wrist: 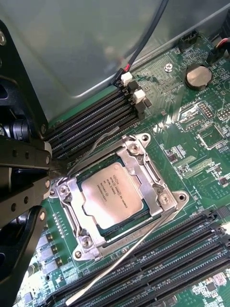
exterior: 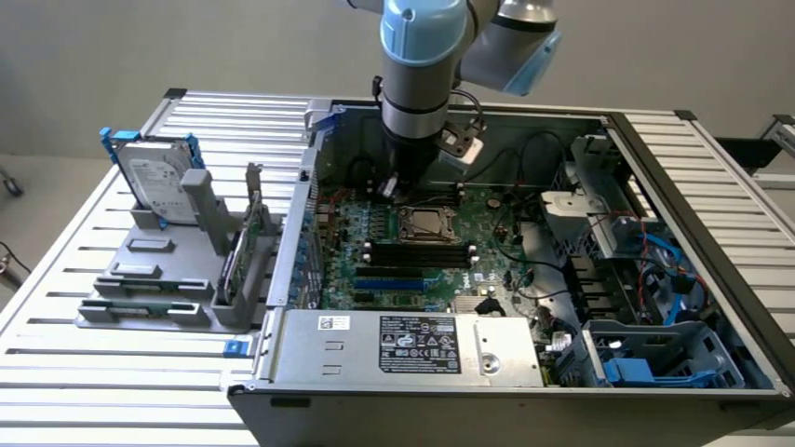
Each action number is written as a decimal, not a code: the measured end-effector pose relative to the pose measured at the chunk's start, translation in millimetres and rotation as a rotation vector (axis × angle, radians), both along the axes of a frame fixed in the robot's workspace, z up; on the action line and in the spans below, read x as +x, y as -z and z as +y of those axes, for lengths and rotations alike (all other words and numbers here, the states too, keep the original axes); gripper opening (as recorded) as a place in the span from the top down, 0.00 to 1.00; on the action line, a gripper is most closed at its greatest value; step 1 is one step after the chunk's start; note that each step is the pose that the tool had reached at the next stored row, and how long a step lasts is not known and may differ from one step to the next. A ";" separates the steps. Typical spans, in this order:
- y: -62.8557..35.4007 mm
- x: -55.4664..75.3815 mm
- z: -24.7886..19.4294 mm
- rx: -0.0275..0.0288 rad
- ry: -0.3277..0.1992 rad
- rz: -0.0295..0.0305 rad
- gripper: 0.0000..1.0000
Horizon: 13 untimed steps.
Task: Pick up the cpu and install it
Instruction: 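Install the first cpu locking lever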
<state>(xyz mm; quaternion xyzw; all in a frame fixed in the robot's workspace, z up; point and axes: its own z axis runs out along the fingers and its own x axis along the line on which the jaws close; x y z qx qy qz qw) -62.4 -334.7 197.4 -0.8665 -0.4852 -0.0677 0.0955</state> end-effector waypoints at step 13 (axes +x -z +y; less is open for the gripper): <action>4.0 4.5 1.3 -0.0030 0.017 -0.0029 0.89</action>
